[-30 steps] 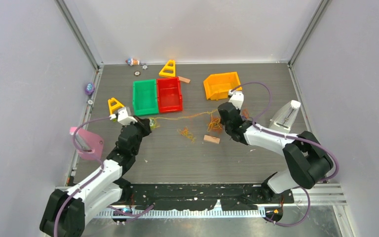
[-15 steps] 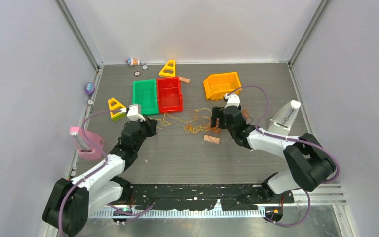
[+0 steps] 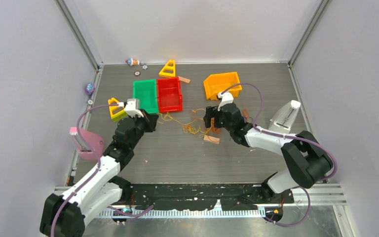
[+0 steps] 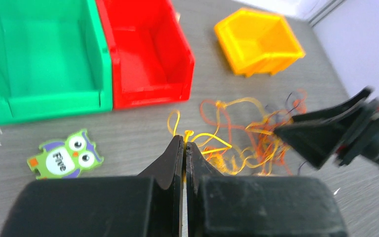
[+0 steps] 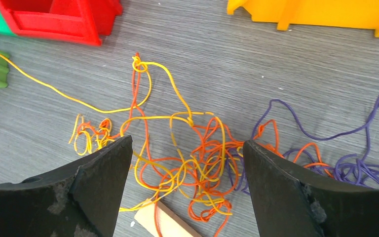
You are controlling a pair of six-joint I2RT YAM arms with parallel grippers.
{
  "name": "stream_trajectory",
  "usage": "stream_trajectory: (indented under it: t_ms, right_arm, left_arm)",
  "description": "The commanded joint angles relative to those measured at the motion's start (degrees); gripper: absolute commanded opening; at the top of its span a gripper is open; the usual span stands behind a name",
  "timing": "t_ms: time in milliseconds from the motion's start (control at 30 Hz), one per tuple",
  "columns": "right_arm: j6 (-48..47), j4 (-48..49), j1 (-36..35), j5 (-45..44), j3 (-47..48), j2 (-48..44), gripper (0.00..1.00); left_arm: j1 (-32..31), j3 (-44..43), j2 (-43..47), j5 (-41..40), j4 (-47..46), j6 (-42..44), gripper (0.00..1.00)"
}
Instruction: Untangle the cables
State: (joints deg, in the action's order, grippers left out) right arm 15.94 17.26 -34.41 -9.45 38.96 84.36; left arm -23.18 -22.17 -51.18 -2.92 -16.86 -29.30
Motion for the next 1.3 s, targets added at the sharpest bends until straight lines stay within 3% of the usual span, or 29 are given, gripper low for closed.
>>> stream_trajectory:
  t_ms: [0,167,433,867,1000,1067,1100,1133,1167,1267]
  right_arm:
    - [-2.63,6.38,-0.99,4.57,-0.70,-3.50,0.88]
    - [-8.54,6.22,-7.99,2.74,0.75,-3.56,0.89]
    - [-8.44,-3.07,-12.05,0.20,11.60,8.90,0.77]
    - [-3.88,-11.98,-14.22,3.63,18.66,19.21,0.82]
    - [-3.49,-17.63,-14.69,1.72,23.86,24.73,0.77]
    - [-3.54,-20.21,-14.71,-0.39,25.67,25.76,0.58]
    - [-3.59,-20.98,-14.76,-1.14,26.11,25.72,0.39]
    - [-3.58,-21.05,-14.74,-2.42,26.09,25.16,0.32]
    - [-3.70,-20.62,-14.72,-3.12,25.58,24.72,0.18]
    - [-4.26,-18.50,-14.72,-5.70,23.17,20.36,0.06]
  left_arm:
    - [0.15,-8.01,6.88,-2.38,6.96,0.77,0.00]
    - [0.15,-14.78,7.78,-2.29,15.10,1.40,0.00]
    - [0.15,-15.56,7.54,-0.46,16.68,1.29,0.00]
    - [0.91,-16.43,4.65,-13.83,23.09,-0.19,0.00]
    - [1.29,-15.28,4.03,-15.84,22.43,-1.28,0.00]
    - [1.46,-14.34,4.15,-17.49,21.78,-1.42,0.00]
    - [1.55,-13.77,4.36,-18.58,21.52,-1.59,0.00]
    - [1.68,-13.17,4.61,-19.59,21.29,-1.88,0.00]
    - [1.88,-12.43,5.07,-20.87,21.10,-2.10,0.00]
    - [2.29,-10.56,6.29,-24.29,20.84,-3.27,0.00]
